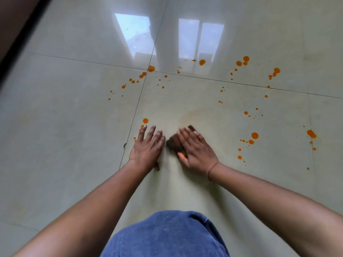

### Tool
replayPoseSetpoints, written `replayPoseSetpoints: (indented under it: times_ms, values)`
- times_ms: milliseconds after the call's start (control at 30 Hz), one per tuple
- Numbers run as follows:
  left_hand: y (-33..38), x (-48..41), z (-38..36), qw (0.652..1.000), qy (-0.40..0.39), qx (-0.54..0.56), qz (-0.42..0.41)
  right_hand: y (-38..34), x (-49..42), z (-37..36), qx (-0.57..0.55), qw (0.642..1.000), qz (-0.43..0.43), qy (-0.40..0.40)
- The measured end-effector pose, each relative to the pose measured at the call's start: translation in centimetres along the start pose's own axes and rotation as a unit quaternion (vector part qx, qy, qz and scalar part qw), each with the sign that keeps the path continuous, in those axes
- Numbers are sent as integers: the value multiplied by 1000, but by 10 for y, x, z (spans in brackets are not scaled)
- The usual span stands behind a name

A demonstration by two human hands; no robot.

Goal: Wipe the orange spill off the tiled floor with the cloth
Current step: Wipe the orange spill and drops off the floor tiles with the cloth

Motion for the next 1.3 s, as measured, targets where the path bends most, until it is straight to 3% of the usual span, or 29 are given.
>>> replayPoseSetpoints:
  times_ms: [67,100,200,233,267,367,400,500,533,567,667,700,800,833,867,900,967,1000,1033,1100,1167,1233,1300]
  values:
    - [-2,3,-5,1000,1,16,-14,8,5,2,44,994,100,8]
    - [-4,1,-7,999,6,29,-24,19,-6,9,47,996,77,19]
    - [-10,-4,-9,997,30,57,-44,54,-46,23,-35,983,-168,70]
    - [-12,-5,-9,996,27,67,-53,44,-49,20,-41,978,-189,74]
    - [-16,-6,-11,994,35,82,-56,30,-47,13,-47,983,-167,51]
    - [-28,-5,-15,991,56,120,-12,1,-24,5,32,997,63,22]
    - [-33,-4,-15,990,55,127,10,10,-31,9,42,996,69,31]
    - [-41,-5,-19,986,64,144,59,41,-62,18,-21,984,-167,61]
    - [-41,-7,-19,986,59,146,55,33,-66,17,-29,979,-190,64]
    - [-41,-9,-20,986,55,147,51,18,-63,14,-33,986,-155,49]
    - [-51,-6,-28,978,45,192,74,-13,-33,3,47,995,93,10]
    - [-59,-5,-32,973,38,208,88,-4,-35,6,52,993,102,18]
    - [-98,0,-45,962,10,233,142,25,-60,15,-20,989,-132,67]
    - [-112,1,-51,958,-10,241,156,13,-62,9,-34,985,-156,63]
    - [-124,4,-57,954,-31,247,165,-12,-60,3,-34,993,-109,33]
    - [-134,6,-64,952,-47,252,168,-40,-51,-5,-11,1000,-5,15]
    - [-140,8,-71,952,-68,255,155,-72,-30,-11,39,978,206,-10]
    - [-139,8,-72,953,-74,254,146,-69,-35,-4,41,970,238,1]
    - [-140,8,-75,953,-75,257,142,-61,-53,2,33,976,213,14]
    - [-139,7,-79,950,-75,268,144,-29,-95,15,-10,998,19,52]
    - [-138,6,-80,945,-67,286,144,-12,-120,18,-16,987,-149,60]
    - [-138,6,-81,941,-63,301,139,-21,-134,12,-21,978,-199,54]
    - [-138,7,-82,937,-60,316,134,-39,-143,10,-24,982,-180,52]
Point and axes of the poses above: each hand's wrist, its own x-axis away from the middle knuckle, its own z-axis out of the back of the hand, y = z × x, the point moved 7 cm from there along -x, towards the middle knuckle, and after that the axes turned 3 degrees about x, right-handed, at the moved point
